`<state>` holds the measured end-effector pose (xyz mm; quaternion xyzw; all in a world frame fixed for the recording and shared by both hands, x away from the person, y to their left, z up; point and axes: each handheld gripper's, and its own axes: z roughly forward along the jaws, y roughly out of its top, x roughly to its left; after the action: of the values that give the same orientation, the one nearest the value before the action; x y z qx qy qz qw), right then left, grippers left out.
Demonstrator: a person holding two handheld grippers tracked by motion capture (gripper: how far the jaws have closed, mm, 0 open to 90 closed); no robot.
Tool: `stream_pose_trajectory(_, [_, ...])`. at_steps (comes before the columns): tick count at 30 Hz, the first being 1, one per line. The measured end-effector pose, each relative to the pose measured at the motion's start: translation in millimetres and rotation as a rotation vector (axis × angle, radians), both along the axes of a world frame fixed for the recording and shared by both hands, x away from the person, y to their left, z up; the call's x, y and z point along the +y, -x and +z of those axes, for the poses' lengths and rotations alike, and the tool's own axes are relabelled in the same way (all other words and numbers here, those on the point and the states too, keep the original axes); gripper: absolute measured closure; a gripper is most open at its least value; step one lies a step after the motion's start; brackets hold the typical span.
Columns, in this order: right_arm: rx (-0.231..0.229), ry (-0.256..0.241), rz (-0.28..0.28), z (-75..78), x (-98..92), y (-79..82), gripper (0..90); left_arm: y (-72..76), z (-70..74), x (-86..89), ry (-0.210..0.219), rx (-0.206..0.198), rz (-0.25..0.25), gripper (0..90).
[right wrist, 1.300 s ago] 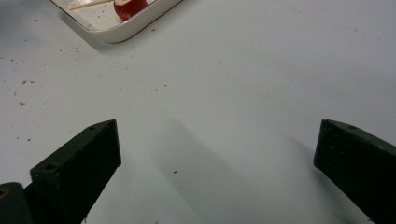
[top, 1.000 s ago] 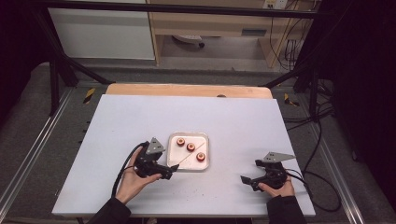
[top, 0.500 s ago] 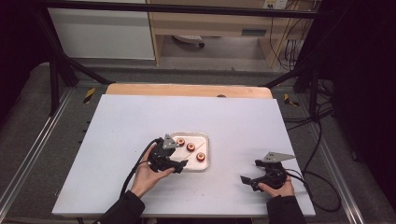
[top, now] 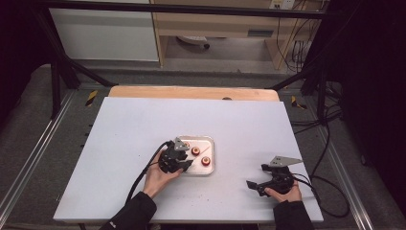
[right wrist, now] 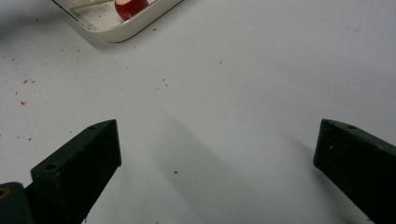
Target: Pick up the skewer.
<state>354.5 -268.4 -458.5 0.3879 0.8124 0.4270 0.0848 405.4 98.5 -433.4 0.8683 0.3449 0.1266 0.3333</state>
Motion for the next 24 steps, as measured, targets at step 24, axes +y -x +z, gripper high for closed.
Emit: stream_pose_trajectory(24, [-0.004, 0.003, 0.004, -0.4, -0.1, -0.2, 1.2, -0.8, -7.1, -6.6, -0.014, -0.004, -0.039, 88.3])
